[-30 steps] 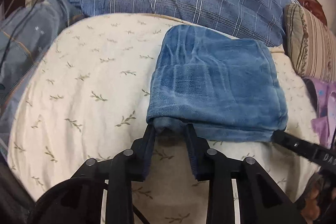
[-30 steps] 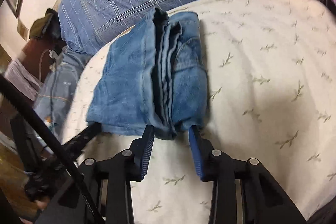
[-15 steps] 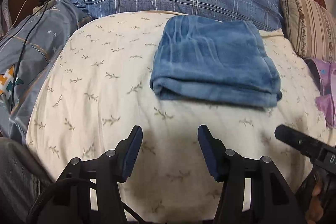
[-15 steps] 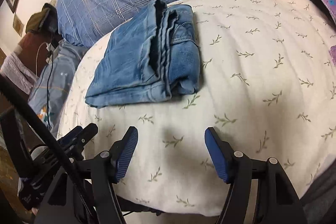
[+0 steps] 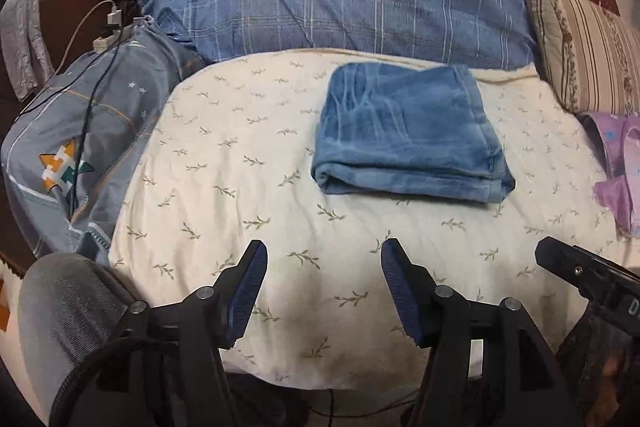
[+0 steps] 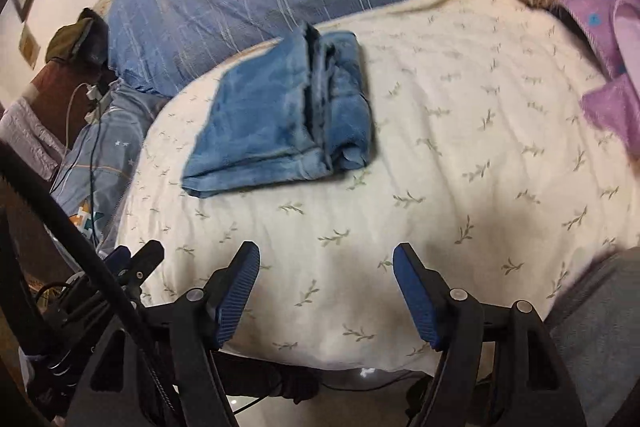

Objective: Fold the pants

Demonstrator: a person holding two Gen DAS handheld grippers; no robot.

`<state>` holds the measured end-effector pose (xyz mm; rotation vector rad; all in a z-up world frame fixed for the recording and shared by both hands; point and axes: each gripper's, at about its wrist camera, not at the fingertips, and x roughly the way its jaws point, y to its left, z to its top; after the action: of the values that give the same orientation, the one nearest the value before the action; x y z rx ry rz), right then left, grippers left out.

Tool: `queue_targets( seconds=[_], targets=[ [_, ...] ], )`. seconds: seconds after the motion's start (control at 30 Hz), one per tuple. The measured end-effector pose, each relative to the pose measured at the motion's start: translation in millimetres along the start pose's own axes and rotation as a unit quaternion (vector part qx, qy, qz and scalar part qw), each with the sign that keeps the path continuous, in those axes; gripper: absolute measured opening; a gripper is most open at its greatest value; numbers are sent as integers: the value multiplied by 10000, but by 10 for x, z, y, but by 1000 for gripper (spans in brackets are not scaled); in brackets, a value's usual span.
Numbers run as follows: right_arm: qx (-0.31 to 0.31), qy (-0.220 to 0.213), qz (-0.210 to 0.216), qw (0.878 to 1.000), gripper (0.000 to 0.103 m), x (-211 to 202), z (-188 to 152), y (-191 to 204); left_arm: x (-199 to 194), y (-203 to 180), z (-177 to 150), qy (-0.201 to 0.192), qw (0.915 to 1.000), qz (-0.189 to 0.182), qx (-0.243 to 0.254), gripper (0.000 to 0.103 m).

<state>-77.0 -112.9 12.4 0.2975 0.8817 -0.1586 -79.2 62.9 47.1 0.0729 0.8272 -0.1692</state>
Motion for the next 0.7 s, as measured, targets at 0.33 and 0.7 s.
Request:
queue_targets(
  seconds=[0.33,0.7],
  targets=[
    [-254,-284,126,9992,70,-244,68,258,-340,19,105,-257,9990,286,207,65],
    [-304,-394,-51,9987,73,-299,99,324,-417,120,209,-240,9993,209,204,67]
  ],
)
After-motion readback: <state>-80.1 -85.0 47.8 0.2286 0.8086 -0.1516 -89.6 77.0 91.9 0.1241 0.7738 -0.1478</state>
